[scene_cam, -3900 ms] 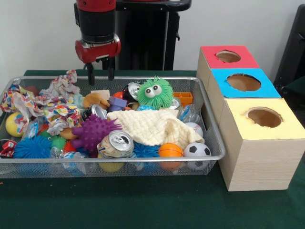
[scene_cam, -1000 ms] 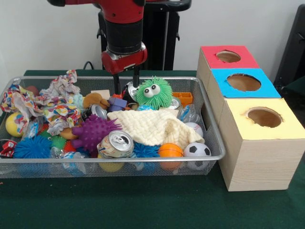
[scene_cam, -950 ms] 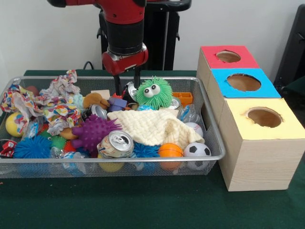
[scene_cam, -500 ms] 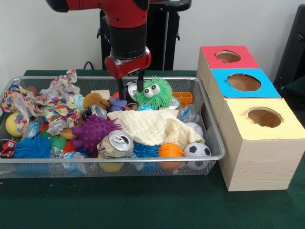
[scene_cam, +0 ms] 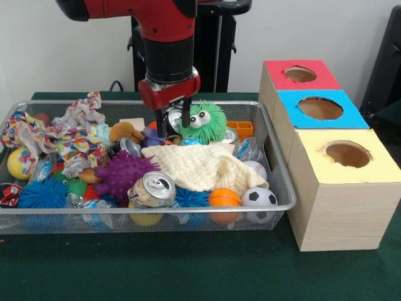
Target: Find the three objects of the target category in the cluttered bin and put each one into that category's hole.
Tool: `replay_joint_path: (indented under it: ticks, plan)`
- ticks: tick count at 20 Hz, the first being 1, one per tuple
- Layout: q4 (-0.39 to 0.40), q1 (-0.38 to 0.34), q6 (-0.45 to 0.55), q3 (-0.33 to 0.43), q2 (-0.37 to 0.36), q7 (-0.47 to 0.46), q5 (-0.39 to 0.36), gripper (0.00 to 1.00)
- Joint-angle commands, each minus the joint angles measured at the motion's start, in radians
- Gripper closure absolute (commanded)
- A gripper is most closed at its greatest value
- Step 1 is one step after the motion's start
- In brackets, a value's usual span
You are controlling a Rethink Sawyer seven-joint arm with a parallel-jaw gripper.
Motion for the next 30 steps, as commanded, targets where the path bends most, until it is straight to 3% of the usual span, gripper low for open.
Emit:
replay_joint_path:
  ticks: [1,12,30]
  plan:
    - [-0.103,0.008,0.131,0.069,0.044,-0.183,-0.015,0.0]
    - [-0.123,-0.01,0.158,0.085,0.056,-0.209,-0.019,0.0]
    - [-0.259,-0.1,0.23,0.089,0.219,-0.315,-0.038,0.0]
